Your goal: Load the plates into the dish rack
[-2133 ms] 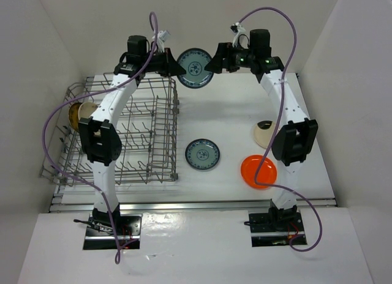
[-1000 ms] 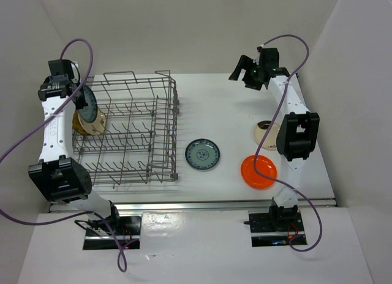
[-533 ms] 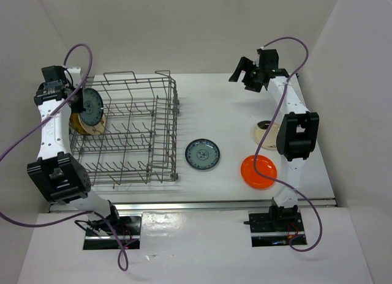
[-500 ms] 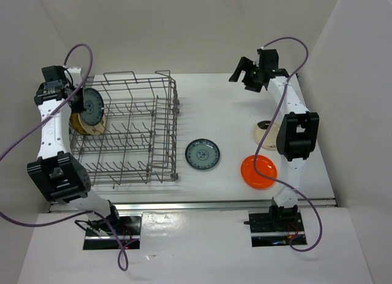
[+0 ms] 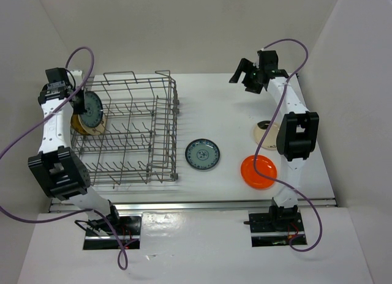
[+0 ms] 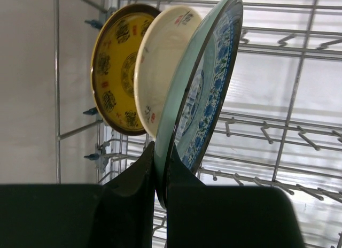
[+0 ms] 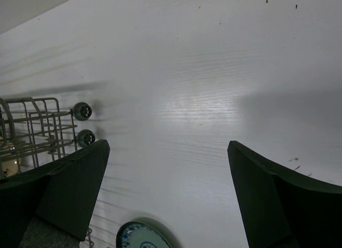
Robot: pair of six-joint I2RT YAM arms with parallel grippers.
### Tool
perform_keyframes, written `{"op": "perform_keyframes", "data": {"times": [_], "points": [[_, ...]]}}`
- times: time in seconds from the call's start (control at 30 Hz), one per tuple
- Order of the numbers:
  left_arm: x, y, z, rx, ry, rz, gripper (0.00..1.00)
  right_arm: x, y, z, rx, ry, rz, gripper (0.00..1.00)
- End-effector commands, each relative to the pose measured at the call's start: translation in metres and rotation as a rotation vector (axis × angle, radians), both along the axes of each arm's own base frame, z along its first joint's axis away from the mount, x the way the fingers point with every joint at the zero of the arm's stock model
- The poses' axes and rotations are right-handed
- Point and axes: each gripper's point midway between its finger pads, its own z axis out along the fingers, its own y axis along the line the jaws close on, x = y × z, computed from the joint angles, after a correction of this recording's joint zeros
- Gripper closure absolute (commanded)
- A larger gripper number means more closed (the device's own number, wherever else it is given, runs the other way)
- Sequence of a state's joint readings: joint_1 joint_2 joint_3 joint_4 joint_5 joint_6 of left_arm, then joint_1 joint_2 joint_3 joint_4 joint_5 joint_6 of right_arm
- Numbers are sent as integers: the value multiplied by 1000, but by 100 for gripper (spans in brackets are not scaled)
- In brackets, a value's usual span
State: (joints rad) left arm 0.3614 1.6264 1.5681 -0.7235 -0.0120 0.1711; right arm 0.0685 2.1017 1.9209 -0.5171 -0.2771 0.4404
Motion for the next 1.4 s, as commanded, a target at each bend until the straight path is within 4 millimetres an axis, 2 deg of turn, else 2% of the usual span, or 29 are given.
{"op": "perform_keyframes", "data": {"times": [0.0,0.2,0.3,0.5,0.53,0.57,0.6,0.63,0.7,0.73,0.77,0.83,0.87,0.9,0.93,1.0,1.03,1.13,1.17,1.27,1.33,1.37], "points": [[4,13,3,29,-29,81,100,-2,5,31,14,-61,7,0],[6,14,0,15,-34,104,100,0,5,35,15,-71,8,0],[11,8,-10,-5,-17,94,100,0,5,30,14,-61,7,0],[12,-13,-56,-80,112,59,100,-1,5,28,20,-49,2,0],[14,-18,-60,-89,119,57,100,-3,7,34,23,-61,18,0],[14,-18,-60,-89,119,57,100,-5,9,27,22,-52,36,0],[16,-22,-64,-91,130,46,100,-8,12,31,28,-68,67,0],[17,-27,-64,-91,130,34,100,-15,23,37,44,-98,162,0],[18,-29,-68,-85,141,30,100,-26,34,26,60,-92,262,0],[18,-29,-68,-85,141,30,100,-35,42,28,84,-100,328,0],[19,-35,-70,-96,155,16,100,-46,50,16,74,-81,392,0],[14,-38,-73,-114,175,19,100,-59,59,4,78,-46,447,0],[15,-40,-73,-123,173,13,100,-65,62,2,62,-47,473,3],[13,-41,-79,-128,191,13,100,-77,69,-11,66,-9,501,3],[11,-41,-80,-130,200,14,99,-81,73,-16,61,-2,516,5],[9,-37,-86,-116,230,29,90,-95,85,-26,58,32,566,5],[5,-34,-87,-102,246,41,76,-98,94,-33,54,41,591,6],[7,-34,-84,-84,240,53,57,-109,102,-51,44,86,631,8],[7,-34,-84,-84,240,53,44,-109,103,-57,47,94,645,9],[12,-35,-72,-71,203,57,29,-119,109,-70,58,121,695,12],[19,-31,-56,-54,160,62,25,-126,107,-75,57,149,701,13],[21,-36,-51,-52,157,50,23,-128,106,-78,52,151,708,13]]}}
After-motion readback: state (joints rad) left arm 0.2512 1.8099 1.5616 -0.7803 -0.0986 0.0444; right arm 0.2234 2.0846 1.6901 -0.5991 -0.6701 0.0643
